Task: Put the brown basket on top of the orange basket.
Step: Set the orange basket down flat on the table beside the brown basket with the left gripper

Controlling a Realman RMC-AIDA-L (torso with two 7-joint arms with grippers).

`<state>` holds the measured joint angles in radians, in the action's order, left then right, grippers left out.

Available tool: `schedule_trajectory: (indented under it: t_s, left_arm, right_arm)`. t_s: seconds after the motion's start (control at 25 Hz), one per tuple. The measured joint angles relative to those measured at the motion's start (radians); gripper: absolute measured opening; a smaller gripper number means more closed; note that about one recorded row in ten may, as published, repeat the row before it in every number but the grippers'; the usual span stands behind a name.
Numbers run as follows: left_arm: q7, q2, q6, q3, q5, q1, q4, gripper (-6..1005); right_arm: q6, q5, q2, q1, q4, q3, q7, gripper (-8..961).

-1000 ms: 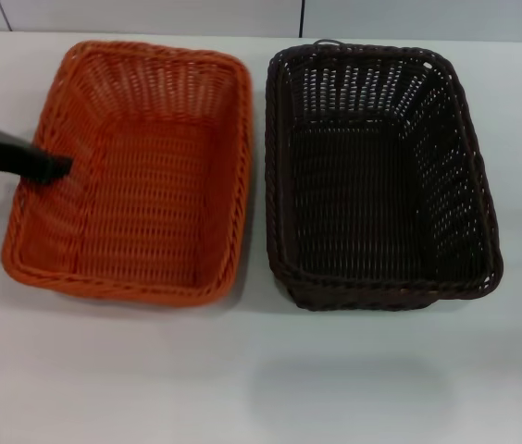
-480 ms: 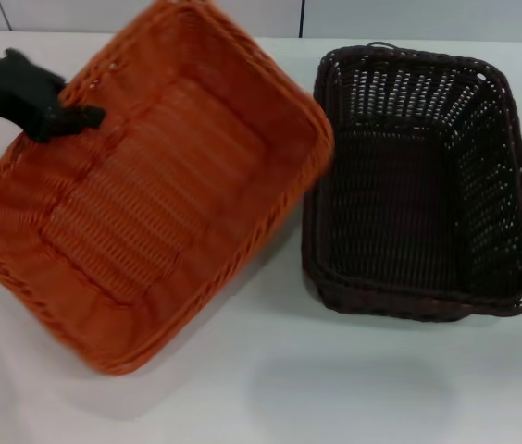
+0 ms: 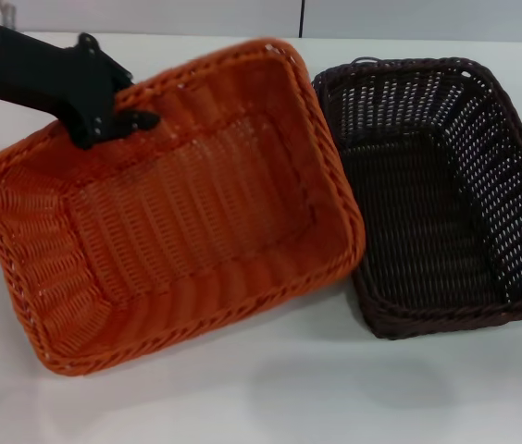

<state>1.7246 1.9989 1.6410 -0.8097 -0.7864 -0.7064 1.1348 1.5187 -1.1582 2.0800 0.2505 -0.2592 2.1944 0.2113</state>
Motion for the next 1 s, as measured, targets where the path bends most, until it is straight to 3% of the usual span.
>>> schedule_trajectory:
  t_s: [0.76, 1.0]
  left_arm:
    - [0.282, 0.037, -0.231, -0.043, 0.029, -0.083, -0.129, 154]
    - [0.277, 0.053, -0.388, -0.068, 0.048, -0.107, -0.168, 178]
  right_arm:
    - [-0.002, 0.005, 0.000, 0.002, 0.000, 0.002, -0.004, 831]
    - [-0.001, 0.023, 0.000, 0.001, 0.001, 0.002, -0.004, 831]
